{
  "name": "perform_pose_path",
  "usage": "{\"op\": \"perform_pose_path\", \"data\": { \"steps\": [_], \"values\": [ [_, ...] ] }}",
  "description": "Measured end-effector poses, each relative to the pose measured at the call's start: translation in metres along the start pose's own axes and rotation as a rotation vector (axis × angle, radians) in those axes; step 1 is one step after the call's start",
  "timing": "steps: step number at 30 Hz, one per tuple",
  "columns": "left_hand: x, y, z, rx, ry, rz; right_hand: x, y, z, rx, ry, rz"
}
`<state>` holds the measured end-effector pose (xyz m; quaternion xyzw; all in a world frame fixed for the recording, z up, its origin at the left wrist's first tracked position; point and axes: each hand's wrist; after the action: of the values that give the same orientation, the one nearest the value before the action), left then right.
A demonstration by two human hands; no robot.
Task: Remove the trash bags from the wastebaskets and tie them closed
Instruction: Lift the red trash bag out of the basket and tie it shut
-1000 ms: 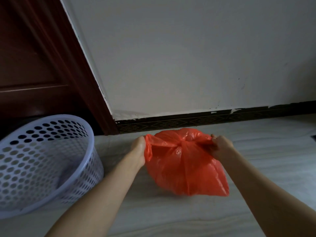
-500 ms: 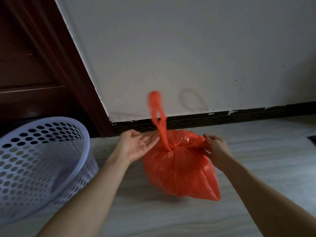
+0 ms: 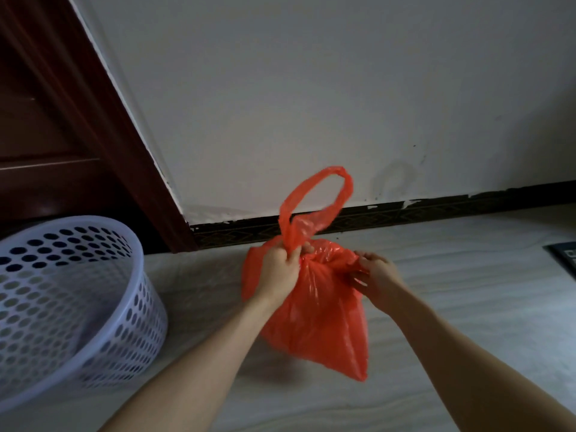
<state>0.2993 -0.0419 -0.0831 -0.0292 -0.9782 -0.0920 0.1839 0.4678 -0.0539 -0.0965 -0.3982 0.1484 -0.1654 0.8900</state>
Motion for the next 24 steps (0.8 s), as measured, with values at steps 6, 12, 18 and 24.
{"op": "perform_pose_path", "data": {
  "steps": [6, 12, 18, 24],
  "values": [
    [-0.005, 0.009, -0.005, 0.193, 0.252, 0.098, -0.012, -0.004, 0.0, 0.014, -0.147, 0.072],
    [-0.013, 0.005, -0.003, 0.014, 0.772, 0.504, -0.012, -0.018, 0.029, 0.173, -0.233, 0.256],
    [-0.019, 0.008, 0.004, -0.074, 0.932, 0.445, -0.015, -0.036, 0.055, 0.176, 0.022, 0.574],
    [0.019, 0.015, 0.006, 0.165, 0.366, 0.582, -0.002, -0.007, 0.038, 0.429, -0.448, 0.022]
  ]
}}
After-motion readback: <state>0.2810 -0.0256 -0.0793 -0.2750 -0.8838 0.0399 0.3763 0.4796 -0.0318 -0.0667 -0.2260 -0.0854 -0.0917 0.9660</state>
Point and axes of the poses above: each hand's wrist, its own y-axis towards the middle knuckle, its own x-axis out of the back of the hand, z = x × y, and after that the axes turned 13 degrees about -x, right-handed
